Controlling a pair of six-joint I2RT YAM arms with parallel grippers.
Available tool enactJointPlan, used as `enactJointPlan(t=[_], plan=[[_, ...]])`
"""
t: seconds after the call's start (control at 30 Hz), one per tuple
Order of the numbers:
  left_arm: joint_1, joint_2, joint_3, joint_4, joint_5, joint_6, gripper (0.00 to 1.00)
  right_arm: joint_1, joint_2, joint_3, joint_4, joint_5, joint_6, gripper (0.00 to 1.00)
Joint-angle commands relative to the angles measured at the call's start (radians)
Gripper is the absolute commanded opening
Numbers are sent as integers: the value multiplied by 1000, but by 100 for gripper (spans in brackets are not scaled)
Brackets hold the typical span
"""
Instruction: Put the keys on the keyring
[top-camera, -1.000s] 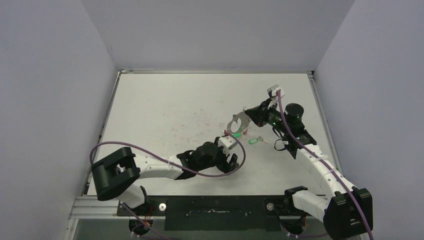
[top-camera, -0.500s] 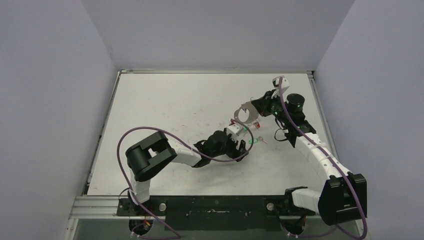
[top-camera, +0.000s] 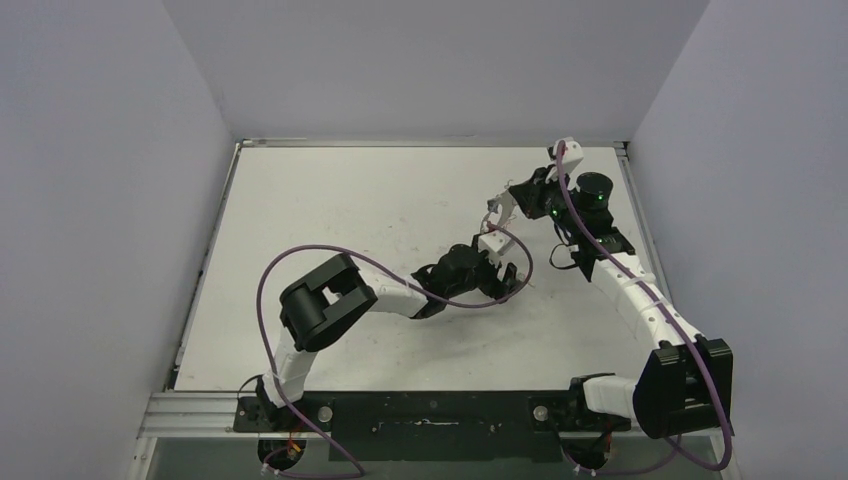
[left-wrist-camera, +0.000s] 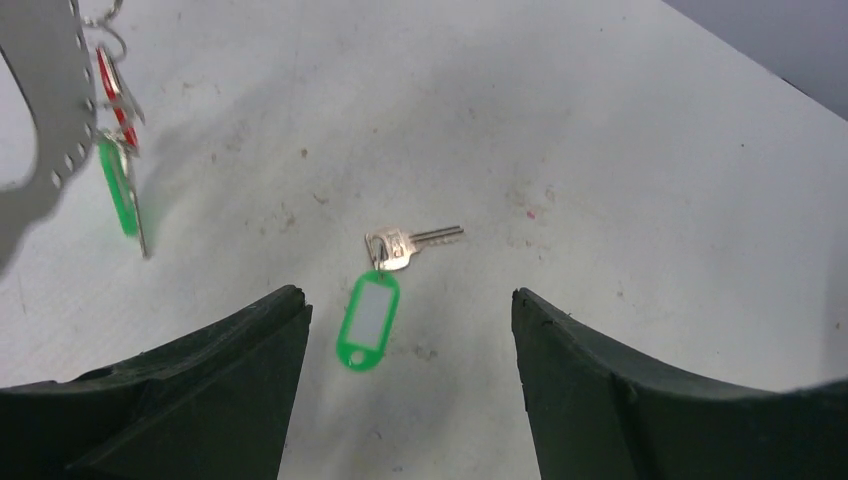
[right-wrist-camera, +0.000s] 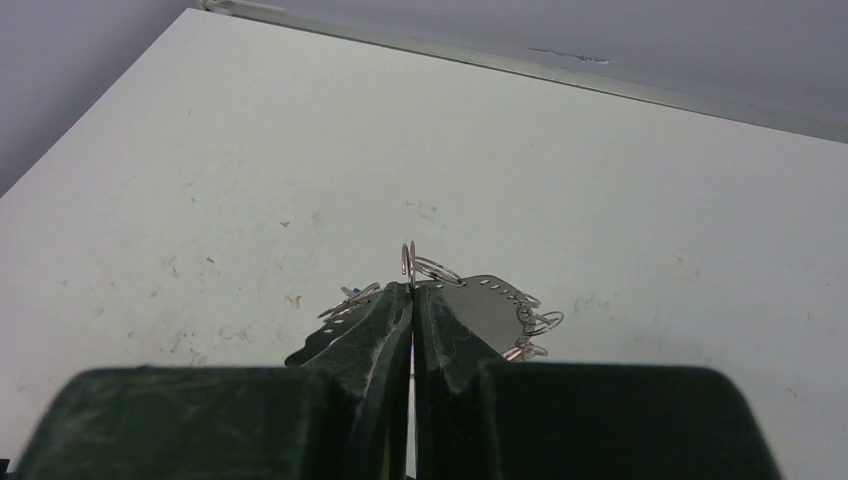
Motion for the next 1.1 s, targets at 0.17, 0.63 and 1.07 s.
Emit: enactJointPlan(t=[0.17, 0.63, 1.07], plan=[[7, 101, 274, -311, -29, 90, 69, -14, 7, 66, -7, 24, -52, 0], [9, 206, 395, -393, -4, 112, 47, -14, 16, 78, -35, 29, -79, 0], [10, 243, 386, -293, 13, 104, 33, -15, 18, 79, -48, 15, -85, 0]])
